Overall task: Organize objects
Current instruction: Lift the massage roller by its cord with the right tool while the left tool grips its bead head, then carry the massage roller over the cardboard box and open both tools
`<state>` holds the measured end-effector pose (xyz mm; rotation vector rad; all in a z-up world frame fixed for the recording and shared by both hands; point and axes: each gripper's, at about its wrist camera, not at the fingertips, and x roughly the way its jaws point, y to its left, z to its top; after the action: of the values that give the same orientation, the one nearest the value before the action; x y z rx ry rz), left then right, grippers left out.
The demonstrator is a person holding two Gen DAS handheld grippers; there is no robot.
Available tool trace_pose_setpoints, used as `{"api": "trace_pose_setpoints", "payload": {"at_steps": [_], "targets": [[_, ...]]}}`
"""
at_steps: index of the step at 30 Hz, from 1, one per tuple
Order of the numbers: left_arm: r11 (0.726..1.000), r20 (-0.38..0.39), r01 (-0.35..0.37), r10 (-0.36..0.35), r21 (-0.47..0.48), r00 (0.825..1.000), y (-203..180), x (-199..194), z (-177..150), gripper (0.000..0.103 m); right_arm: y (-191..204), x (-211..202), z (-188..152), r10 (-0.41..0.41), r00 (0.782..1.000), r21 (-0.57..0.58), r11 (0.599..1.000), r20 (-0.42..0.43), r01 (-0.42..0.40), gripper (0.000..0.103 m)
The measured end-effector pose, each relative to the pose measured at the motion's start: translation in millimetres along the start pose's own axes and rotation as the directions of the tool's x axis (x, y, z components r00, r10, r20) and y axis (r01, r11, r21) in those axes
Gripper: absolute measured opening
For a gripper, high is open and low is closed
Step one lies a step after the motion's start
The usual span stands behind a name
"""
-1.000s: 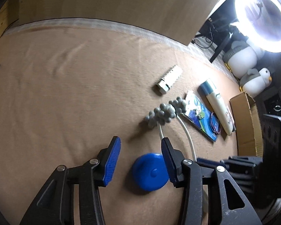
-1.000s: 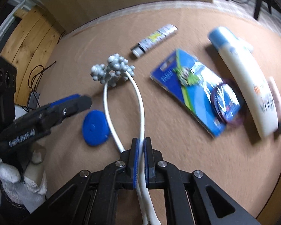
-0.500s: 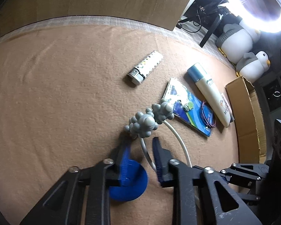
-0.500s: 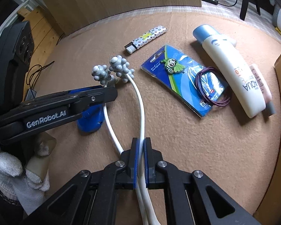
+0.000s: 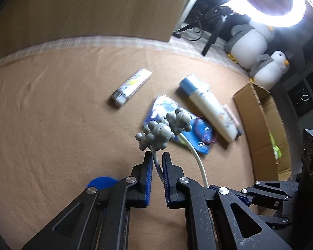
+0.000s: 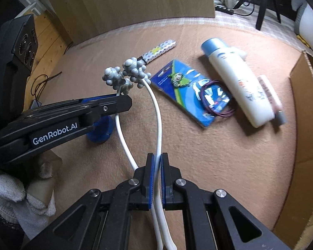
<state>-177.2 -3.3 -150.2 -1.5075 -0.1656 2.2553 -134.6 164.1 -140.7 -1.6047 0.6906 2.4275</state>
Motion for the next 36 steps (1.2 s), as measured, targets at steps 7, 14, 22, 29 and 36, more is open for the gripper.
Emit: {"api": "trace_pose_setpoints", "payload": {"at_steps": [7,14,22,29,36], "targets": [[0.996,0.041,0.052,-0.055,0.069,0.998,-53.3,-15.9,18.1,0.010,-37.8,-44.4,-0.8,0.009,0.998,0.058,0.998,0.055,-0.012,0.005],[0.984,0.064,0.100,-0.110,0.149,0.992,-115.2,-20.7,40.4,0.010,-76.3,-94.5,-0.3,-0.025,0.993,0.103,0.995,0.111,0.014,0.005],[0.967,0.054,0.155,-0.169,0.203,0.984,-188.0,-0.3,71.3,0.010,-130.2,-136.2,1.5,-0.084,0.983,0.157,0.986,0.160,0.059,0.005],[0.956,0.029,0.172,-0.184,0.237,0.983,-244.3,29.7,88.0,0.010,-179.9,-148.1,0.6,-0.125,0.977,0.207,0.974,0.170,0.089,0.005],[0.955,0.004,0.171,-0.177,0.241,0.984,-273.5,60.6,93.7,0.009,-219.0,-150.8,-2.4,-0.143,0.975,0.254,0.962,0.170,0.096,0.005]]}}
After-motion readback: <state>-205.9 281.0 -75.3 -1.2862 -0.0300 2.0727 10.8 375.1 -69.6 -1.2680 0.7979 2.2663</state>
